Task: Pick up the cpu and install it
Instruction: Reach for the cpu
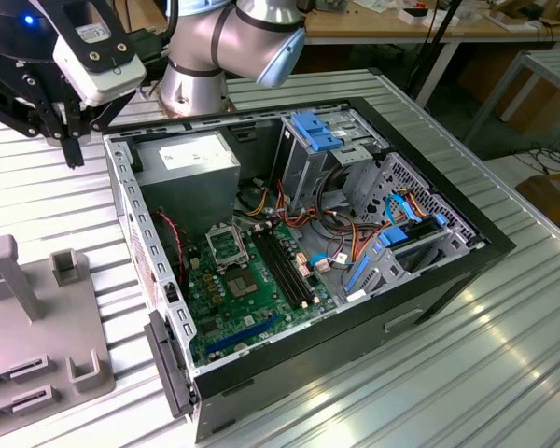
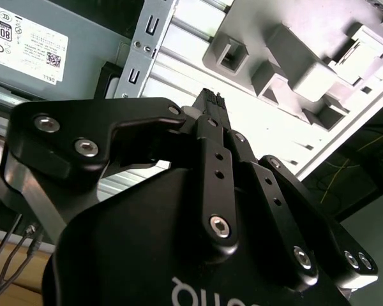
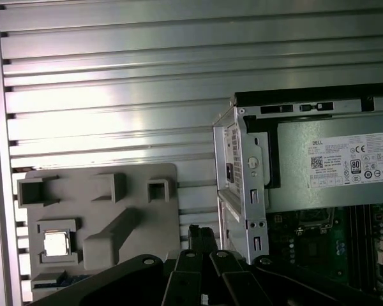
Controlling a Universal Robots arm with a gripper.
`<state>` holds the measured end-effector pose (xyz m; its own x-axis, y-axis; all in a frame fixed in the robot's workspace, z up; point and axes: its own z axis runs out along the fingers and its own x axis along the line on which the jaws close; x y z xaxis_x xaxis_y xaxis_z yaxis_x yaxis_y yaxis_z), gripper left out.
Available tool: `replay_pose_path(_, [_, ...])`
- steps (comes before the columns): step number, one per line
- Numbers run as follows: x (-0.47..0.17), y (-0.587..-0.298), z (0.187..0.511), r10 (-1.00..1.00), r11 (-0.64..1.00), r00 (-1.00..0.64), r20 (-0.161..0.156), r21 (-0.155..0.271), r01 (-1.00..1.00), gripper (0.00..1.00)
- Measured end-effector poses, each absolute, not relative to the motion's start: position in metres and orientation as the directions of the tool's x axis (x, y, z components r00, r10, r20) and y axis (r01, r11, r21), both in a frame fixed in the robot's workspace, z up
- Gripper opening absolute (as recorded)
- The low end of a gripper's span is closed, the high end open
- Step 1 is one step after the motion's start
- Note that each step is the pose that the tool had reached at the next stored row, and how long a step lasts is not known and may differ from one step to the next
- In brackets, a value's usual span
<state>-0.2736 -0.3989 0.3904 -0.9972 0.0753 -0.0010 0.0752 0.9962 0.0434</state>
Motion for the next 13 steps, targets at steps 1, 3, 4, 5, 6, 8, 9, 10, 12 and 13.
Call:
replay_pose_path(1, [-0.2742, -0.3988, 0.3904, 0.075, 0.996, -0.997, -0.001, 0.043, 0.075, 0.11])
replay_pose_path(3, [-0.2754, -0.3989, 0.3904, 0.075, 0.996, -0.997, -0.001, 0.043, 0.075, 0.11])
replay_pose_path(4, [-0.2762, -0.3988, 0.3904, 0.075, 0.996, -0.997, -0.001, 0.043, 0.075, 0.11])
replay_pose_path(5, [-0.2769, -0.3988, 0.3904, 0.075, 0.996, -0.997, -0.001, 0.043, 0.075, 0.11])
replay_pose_path(6, [-0.2781, -0.3988, 0.3904, 0.075, 0.996, -0.997, -0.001, 0.043, 0.075, 0.11])
replay_pose_path(8, [-0.2795, -0.3988, 0.3904, 0.075, 0.996, -0.997, -0.001, 0.043, 0.075, 0.11])
replay_pose_path(9, [-0.2808, -0.3988, 0.3903, 0.075, 0.996, -0.997, -0.001, 0.043, 0.075, 0.11])
replay_pose_path(10, [-0.2815, -0.3988, 0.3903, 0.075, 0.996, -0.997, -0.001, 0.043, 0.075, 0.11])
replay_pose_path(12, [-0.2831, -0.3989, 0.3903, 0.075, 0.996, -0.997, -0.001, 0.043, 0.075, 0.11])
replay_pose_path(13, [-0.2838, -0.3988, 0.3903, 0.075, 0.996, -0.997, -0.001, 0.043, 0.075, 0.11])
